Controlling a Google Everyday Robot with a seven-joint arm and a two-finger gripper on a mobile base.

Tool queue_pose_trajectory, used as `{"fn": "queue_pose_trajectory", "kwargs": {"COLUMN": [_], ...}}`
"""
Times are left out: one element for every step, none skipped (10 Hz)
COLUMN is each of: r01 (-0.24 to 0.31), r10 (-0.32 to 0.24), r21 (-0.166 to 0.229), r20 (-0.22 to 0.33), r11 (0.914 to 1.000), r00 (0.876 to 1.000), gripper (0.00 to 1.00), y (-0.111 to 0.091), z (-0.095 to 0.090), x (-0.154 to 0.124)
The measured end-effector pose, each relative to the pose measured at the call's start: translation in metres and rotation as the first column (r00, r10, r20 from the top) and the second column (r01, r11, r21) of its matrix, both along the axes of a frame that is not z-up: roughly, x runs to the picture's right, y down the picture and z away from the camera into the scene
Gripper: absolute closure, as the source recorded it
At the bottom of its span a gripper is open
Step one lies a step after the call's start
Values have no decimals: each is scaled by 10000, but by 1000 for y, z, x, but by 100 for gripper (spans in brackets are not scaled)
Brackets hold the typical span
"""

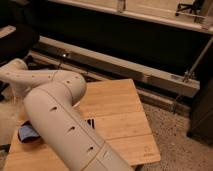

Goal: Place the pepper in the ceramic cup

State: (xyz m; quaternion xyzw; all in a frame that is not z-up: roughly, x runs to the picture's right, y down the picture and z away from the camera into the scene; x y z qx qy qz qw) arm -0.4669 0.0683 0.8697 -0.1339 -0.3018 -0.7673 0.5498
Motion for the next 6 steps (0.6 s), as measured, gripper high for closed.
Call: {"fn": "queue_pose_trajectory", "kwargs": {"r01": [96, 190, 281, 320, 339, 310], "r10": [-94, -181, -261, -290, -306, -276], "r21": [102, 194, 264, 293, 268, 233], "r20": [-218, -461, -719, -949, -1166, -1332], "r11": [9999, 9996, 9993, 9991, 9991, 9992], "r00": [9997, 9988, 9971, 9951, 9927, 9907], "gripper": [20, 20, 20, 20, 20, 20], "y": [-2, -4, -5, -6, -5, -5], "z": [7, 14, 21, 26, 30, 33], "x": [1, 4, 7, 11, 15, 17]}}
